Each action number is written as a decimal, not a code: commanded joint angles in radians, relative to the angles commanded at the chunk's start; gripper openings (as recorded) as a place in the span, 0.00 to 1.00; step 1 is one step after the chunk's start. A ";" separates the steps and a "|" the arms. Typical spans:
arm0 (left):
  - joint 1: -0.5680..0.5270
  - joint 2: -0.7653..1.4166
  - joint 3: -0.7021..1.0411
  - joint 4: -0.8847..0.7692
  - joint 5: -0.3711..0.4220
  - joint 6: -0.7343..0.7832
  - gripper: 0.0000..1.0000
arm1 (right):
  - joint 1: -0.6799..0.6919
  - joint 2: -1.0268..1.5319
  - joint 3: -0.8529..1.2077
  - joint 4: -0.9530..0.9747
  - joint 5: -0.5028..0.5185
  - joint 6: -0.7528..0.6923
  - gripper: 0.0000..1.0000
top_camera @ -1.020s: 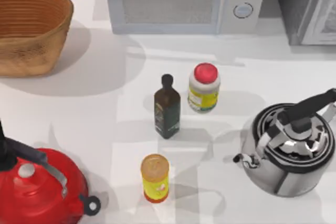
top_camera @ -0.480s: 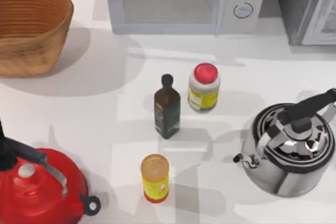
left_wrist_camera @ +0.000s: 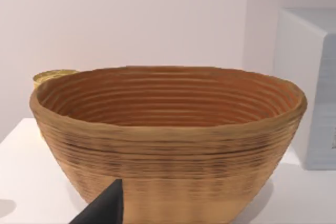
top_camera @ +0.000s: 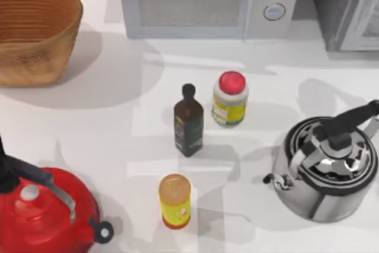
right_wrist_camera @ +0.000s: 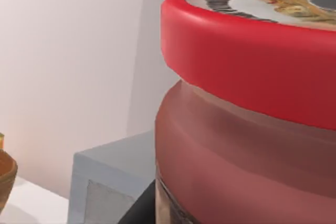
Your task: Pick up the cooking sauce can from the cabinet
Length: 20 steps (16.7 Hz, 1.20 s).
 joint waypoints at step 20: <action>0.000 0.000 0.000 0.000 0.000 0.000 1.00 | -0.019 0.795 0.275 0.617 -0.311 -0.032 0.00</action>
